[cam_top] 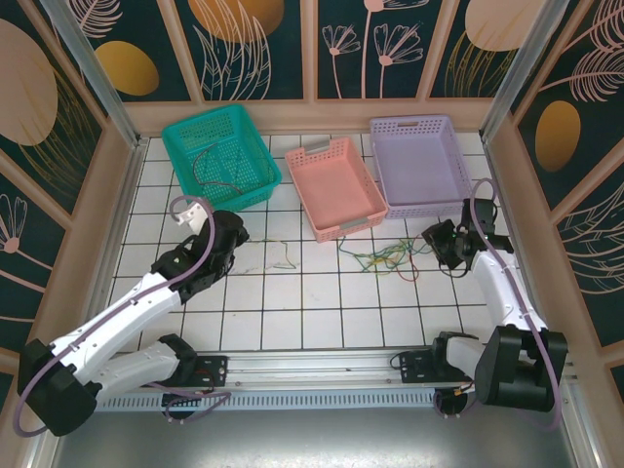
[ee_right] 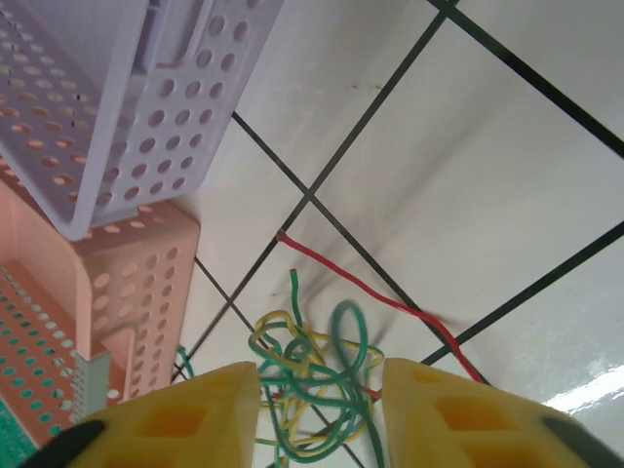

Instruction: Untangle the cables

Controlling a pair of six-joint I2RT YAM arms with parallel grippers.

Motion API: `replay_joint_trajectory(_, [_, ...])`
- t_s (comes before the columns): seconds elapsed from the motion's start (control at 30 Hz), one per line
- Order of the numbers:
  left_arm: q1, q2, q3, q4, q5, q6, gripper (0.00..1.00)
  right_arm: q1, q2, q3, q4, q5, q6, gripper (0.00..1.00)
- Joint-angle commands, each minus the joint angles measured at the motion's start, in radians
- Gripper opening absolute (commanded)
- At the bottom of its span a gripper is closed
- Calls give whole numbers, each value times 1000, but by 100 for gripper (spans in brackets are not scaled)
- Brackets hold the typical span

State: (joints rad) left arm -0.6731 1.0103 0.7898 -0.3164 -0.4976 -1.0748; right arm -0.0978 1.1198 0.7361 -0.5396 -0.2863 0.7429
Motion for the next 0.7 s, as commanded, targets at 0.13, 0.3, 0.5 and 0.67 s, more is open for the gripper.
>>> replay_joint_trajectory(0.13, [6,-4,30,372,349,382,0,166,-68,231,-58,112,-107,55])
replay_joint_trajectory(0.3, [6,104,174,412,497,448,0,417,-87,384,-90,243,-189,57])
replay_joint_trajectory(0.5, [6,238,355,467,529,489,0,501,-119,350,-46,69,-100,59])
replay_joint_trajectory(0.67, [17,346,468,541,495,474,0,504,-161,301,24,-29,222,54])
